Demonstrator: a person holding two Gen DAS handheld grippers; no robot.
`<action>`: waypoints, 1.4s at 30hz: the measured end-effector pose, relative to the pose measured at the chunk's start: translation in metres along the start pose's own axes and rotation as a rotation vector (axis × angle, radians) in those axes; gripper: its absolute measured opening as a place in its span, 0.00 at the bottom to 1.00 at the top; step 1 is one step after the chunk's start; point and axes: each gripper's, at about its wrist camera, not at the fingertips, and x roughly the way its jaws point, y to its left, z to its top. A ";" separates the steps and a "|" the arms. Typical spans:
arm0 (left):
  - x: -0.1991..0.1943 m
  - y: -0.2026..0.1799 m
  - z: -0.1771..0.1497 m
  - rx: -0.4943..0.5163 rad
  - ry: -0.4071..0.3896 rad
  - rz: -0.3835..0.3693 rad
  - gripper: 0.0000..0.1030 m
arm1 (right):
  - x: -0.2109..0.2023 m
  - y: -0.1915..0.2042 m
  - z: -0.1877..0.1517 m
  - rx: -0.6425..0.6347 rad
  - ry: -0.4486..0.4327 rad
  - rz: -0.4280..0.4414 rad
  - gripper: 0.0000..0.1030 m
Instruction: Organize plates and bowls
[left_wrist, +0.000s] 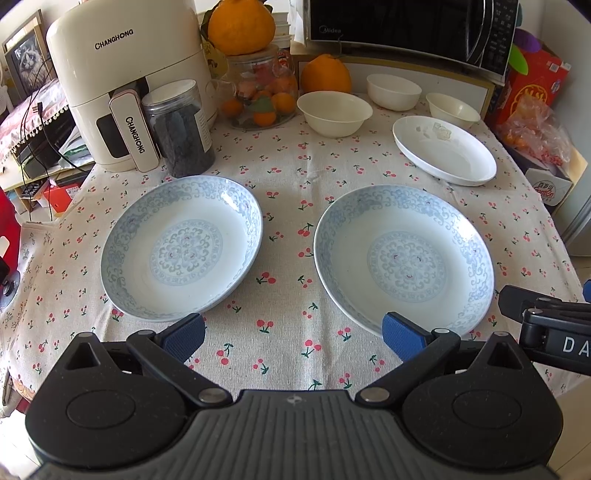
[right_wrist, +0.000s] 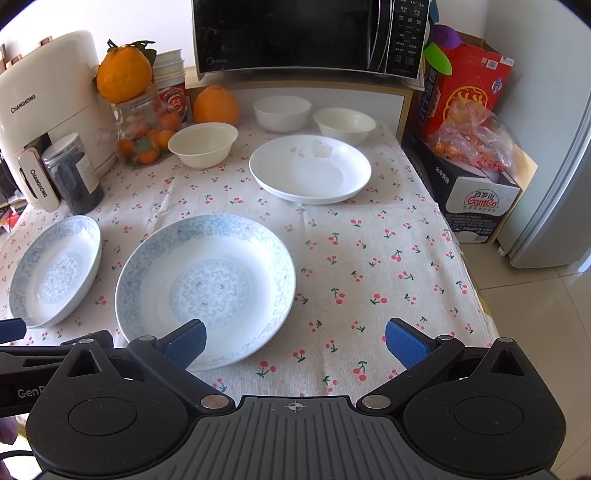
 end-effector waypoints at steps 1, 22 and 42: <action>0.000 0.000 0.000 0.000 0.000 0.000 1.00 | 0.000 0.000 0.000 0.000 0.000 0.000 1.00; -0.001 -0.001 0.000 -0.001 0.001 -0.001 1.00 | 0.000 -0.001 0.000 0.000 0.003 0.001 1.00; 0.017 0.020 0.010 -0.082 0.038 -0.169 0.91 | 0.022 -0.022 0.000 0.089 0.030 0.180 1.00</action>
